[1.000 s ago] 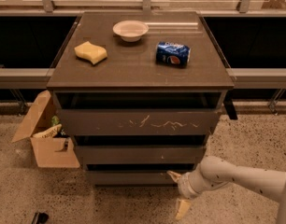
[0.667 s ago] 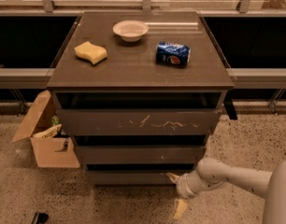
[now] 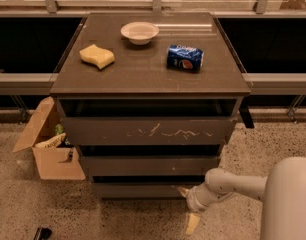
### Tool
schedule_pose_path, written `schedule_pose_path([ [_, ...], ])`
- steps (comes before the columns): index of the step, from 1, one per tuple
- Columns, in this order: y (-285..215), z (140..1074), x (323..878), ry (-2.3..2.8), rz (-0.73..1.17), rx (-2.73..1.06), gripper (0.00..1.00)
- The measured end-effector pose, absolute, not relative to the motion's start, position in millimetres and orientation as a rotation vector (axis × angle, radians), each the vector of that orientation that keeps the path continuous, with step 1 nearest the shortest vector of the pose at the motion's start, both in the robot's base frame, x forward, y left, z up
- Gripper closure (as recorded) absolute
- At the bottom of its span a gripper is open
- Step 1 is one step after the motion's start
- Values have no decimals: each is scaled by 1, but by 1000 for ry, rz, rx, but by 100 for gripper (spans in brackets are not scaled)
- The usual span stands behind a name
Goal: Open bottom drawer
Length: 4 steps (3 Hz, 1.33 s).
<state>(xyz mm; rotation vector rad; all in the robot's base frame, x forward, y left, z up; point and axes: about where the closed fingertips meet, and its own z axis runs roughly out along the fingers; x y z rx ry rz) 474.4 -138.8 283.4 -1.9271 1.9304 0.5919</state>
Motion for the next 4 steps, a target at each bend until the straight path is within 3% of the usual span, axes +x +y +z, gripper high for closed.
schedule_pose_path([
  [4,-171,215,526,1847,362,-2040,0],
])
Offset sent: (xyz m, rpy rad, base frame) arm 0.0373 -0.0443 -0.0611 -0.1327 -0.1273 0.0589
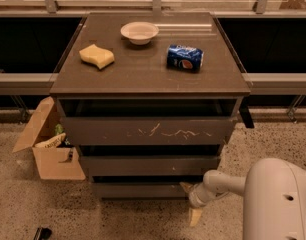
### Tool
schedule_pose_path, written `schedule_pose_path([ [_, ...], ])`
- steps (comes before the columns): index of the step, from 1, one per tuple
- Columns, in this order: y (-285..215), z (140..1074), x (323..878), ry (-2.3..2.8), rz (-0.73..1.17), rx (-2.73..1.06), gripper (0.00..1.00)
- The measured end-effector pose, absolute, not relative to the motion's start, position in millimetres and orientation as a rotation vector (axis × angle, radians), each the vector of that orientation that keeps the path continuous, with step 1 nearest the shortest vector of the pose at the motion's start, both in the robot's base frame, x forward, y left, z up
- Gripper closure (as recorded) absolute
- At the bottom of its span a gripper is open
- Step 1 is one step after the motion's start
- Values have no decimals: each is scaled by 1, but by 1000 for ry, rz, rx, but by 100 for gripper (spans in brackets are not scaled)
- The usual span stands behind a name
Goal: Open bottom drawer
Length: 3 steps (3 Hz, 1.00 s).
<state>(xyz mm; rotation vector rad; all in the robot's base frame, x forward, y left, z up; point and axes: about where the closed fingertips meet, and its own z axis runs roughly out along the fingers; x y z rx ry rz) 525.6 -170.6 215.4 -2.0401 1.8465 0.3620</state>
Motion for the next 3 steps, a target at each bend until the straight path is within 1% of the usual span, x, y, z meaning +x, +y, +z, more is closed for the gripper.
schedule_pose_path([
  [2,-169,197,552,1803,332,-2021,0],
  [3,-170,186,564,1795,347,-2002,0],
])
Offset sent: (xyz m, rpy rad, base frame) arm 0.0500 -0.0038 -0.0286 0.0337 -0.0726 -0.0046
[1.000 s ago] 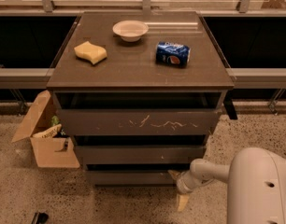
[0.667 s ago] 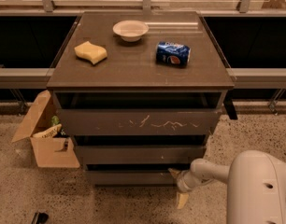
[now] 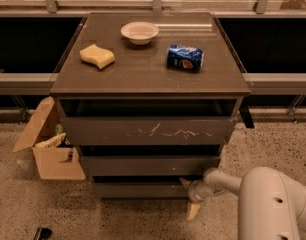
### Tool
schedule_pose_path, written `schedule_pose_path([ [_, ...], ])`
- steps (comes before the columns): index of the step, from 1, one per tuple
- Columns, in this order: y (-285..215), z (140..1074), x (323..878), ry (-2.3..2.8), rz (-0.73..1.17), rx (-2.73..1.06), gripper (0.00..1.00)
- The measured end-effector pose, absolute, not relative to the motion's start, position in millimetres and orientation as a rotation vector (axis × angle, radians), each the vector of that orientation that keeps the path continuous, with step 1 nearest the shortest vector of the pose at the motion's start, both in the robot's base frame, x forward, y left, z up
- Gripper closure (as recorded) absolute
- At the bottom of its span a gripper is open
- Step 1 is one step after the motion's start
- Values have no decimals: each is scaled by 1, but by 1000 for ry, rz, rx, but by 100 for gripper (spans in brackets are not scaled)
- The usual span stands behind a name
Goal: Open bottom drawer
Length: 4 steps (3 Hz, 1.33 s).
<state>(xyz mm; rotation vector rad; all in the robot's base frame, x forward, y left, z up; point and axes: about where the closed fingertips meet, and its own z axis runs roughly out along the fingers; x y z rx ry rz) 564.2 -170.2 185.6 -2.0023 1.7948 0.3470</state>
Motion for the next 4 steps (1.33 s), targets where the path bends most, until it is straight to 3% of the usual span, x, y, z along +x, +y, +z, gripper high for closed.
schedule_pose_path([
  [1,-171,176,574,1785,370,-1983,0],
  [4,-157,179,543,1720,466,-1990,73],
])
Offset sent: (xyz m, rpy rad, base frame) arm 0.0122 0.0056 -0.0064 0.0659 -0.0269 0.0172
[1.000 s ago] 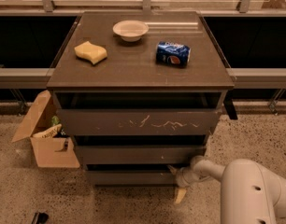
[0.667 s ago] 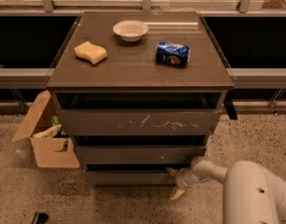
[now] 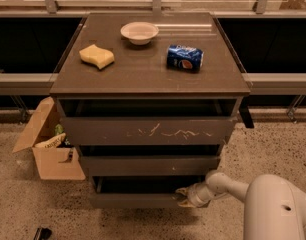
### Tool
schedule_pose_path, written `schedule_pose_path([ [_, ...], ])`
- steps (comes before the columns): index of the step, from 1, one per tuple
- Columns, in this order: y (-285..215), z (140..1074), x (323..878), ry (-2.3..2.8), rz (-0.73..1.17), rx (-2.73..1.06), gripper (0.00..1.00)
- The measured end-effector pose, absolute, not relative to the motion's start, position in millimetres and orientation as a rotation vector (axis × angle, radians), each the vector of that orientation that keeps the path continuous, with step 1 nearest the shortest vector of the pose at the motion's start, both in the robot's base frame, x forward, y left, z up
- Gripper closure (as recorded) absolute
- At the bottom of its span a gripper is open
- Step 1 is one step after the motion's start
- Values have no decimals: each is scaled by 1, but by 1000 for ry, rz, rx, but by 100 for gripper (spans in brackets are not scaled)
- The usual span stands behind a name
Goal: Open bottom drawer
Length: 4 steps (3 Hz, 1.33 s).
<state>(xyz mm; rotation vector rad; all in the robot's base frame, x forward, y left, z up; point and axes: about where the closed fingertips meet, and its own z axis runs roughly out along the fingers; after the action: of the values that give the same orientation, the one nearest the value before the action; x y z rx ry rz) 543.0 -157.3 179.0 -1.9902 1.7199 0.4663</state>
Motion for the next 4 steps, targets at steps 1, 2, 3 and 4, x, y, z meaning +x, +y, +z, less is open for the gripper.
schedule_pose_path([
  [1,-157,188,543,1720,466,-1990,97],
  [2,-157,192,543,1720,466,-1990,95],
  [3,-157,192,543,1720,467,-1990,71],
  [4,-157,192,543,1720,467,-1990,42],
])
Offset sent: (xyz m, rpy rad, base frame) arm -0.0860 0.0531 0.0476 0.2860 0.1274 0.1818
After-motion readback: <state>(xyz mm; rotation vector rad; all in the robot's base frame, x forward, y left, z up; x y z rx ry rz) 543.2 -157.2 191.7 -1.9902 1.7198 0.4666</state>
